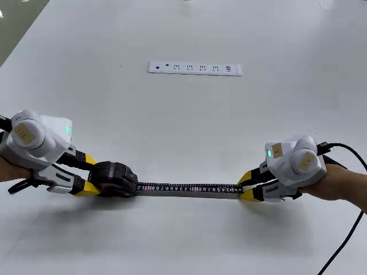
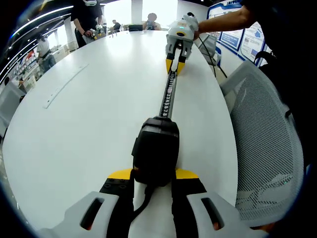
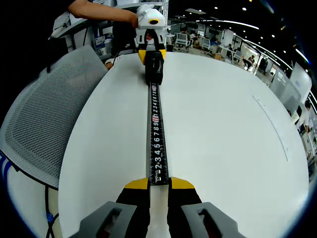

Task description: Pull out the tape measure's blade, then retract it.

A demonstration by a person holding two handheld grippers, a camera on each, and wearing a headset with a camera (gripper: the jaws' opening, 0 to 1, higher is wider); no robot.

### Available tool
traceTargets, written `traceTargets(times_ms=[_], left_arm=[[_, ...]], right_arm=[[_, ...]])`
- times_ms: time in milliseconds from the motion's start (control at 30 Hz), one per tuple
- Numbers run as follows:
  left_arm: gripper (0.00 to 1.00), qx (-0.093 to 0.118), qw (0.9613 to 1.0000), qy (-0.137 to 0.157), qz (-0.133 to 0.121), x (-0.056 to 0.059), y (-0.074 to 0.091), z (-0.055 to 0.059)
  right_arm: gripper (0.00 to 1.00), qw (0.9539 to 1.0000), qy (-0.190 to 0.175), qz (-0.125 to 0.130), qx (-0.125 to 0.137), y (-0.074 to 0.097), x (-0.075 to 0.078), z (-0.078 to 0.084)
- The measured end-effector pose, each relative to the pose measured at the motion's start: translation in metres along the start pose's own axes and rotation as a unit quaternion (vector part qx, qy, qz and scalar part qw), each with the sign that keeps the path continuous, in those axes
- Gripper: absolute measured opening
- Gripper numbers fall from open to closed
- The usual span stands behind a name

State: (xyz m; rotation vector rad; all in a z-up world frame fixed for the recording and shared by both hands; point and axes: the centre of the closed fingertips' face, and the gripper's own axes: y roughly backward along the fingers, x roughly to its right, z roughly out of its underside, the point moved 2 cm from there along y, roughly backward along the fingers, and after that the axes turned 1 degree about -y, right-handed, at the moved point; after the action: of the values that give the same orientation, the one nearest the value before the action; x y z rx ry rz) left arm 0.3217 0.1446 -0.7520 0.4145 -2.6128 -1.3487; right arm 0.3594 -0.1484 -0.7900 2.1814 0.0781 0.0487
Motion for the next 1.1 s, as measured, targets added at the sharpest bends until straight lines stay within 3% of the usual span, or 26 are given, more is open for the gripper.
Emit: traceTargets(times_ms=[1100], left_arm=[[0.24, -0.004, 0.9999, -0.014, -0.003, -0.0010, -0.0003, -0.0010]], right_arm=[[0.11, 0.9998, 0.006, -0.009, -0.018, -0.0008, -0.0003, -0.0020]])
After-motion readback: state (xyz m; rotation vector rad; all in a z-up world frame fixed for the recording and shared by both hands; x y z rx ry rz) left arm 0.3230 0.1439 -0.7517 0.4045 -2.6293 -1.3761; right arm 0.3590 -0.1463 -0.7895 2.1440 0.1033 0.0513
